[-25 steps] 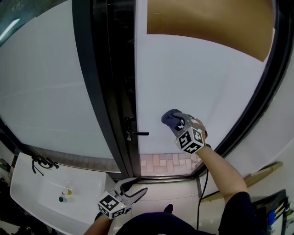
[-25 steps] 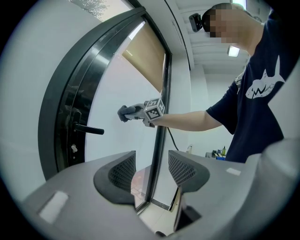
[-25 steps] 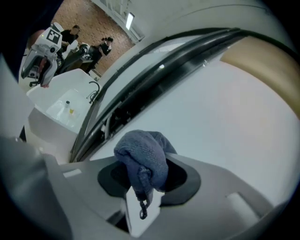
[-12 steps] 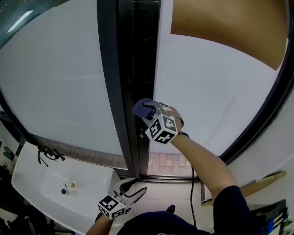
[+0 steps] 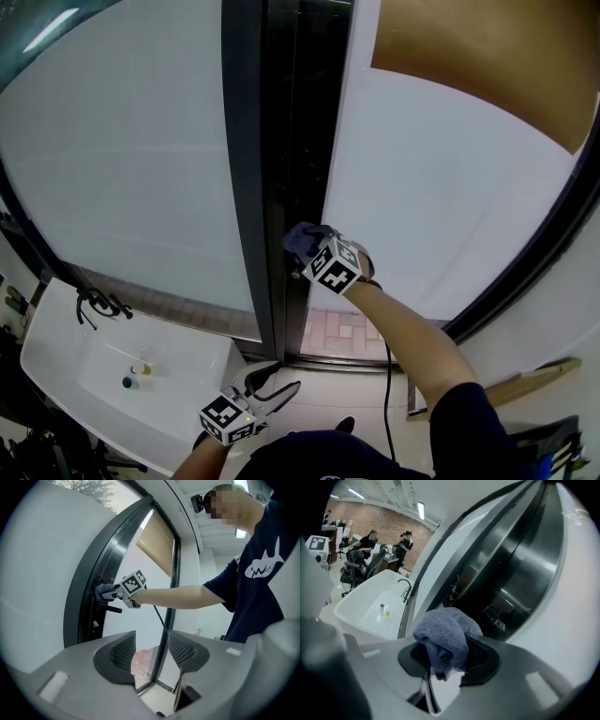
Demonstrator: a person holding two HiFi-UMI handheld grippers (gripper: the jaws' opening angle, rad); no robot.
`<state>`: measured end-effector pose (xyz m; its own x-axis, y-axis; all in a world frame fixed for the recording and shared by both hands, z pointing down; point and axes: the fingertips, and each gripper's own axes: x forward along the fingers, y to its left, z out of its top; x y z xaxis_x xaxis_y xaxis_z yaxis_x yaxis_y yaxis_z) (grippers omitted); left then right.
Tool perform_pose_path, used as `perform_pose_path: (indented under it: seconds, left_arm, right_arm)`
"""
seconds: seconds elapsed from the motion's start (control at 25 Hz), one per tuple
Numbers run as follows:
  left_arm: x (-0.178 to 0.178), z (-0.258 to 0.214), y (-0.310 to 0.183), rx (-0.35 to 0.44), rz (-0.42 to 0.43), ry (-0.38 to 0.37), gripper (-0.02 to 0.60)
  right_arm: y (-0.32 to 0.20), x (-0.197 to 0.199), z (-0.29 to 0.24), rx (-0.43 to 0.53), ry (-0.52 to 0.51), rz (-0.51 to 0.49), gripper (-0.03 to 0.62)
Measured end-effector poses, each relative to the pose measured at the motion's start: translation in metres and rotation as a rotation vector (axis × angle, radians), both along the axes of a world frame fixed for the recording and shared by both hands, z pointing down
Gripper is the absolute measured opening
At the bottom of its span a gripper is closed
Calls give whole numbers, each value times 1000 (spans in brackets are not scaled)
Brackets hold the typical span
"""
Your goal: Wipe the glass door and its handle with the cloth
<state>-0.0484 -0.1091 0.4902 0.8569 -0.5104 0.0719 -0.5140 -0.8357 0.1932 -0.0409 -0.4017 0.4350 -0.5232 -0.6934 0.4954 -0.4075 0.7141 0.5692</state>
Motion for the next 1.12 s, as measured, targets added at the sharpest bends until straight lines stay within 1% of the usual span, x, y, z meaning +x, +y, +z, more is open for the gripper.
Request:
perform_pose_path:
  seconds: [0.12, 0.2, 0.32, 0.48, 0.68, 0.76, 0.88, 1.12]
  left_arm:
    - [3, 0, -1, -4, 8, 1, 213]
    - [5, 1, -1, -8, 11, 5, 213]
    - [8, 0, -1, -8, 14, 3, 213]
    - [6, -4, -2, -10, 4, 2, 213]
    - [6, -1, -3, -14, -6, 1, 213]
    - [7, 1, -3, -11, -1, 3, 213]
    - [10, 2, -3, -11, 6, 6, 213]
    - [23, 1, -4, -7, 34, 8, 212]
  right_arm:
    - [3, -3, 2, -99, -62, 11, 132]
    - [8, -5, 11, -151, -53, 2, 132]
    - [12, -9, 25, -186, -23, 3, 132]
    - [10, -10, 32, -283, -78, 20, 132]
    - [14, -4, 33, -337, -87, -12, 132]
    - [19, 2, 34, -361, -73, -20, 132]
    - [25, 15, 37, -395, -52, -20, 132]
    - [30, 52, 40, -412, -30, 3, 132]
